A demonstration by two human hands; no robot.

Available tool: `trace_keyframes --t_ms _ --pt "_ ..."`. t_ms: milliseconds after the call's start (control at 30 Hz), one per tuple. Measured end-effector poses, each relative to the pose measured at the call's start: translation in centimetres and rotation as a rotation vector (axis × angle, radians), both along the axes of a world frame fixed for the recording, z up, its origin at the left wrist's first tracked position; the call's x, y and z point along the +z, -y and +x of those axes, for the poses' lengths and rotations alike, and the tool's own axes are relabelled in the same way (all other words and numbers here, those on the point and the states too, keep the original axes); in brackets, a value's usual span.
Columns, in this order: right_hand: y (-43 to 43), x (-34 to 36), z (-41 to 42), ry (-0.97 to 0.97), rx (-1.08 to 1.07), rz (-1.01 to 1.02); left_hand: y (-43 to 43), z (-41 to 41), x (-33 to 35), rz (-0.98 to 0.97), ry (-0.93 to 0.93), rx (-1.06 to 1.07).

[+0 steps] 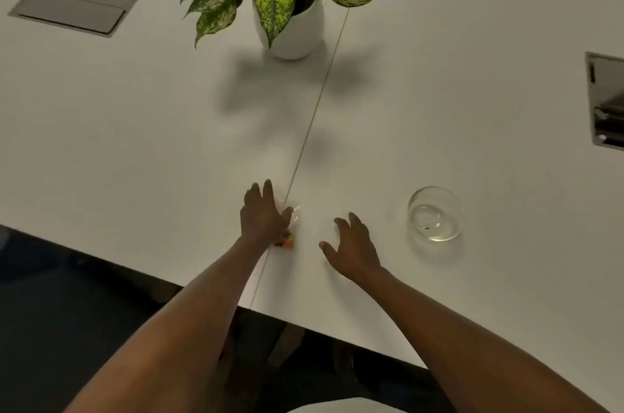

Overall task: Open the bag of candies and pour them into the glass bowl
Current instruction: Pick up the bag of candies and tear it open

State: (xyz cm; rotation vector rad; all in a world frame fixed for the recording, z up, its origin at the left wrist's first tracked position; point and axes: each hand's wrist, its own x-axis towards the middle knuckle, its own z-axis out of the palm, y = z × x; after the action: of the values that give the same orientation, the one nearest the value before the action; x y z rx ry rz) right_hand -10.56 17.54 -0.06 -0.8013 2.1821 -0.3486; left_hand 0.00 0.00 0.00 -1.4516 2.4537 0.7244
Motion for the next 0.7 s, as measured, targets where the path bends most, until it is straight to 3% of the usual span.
trace_keyframes --t_ms 433,700 --pt "3.6 -1.4 0.7 -0.054 0.068 0.002 3.0 0.5 -1.4 0.232 -0.137 0.241" --pt "3.3 1.1 -0.4 0.055 -0.096 -0.14 3.5 0.5 2.2 0.635 -0.121 0.228"
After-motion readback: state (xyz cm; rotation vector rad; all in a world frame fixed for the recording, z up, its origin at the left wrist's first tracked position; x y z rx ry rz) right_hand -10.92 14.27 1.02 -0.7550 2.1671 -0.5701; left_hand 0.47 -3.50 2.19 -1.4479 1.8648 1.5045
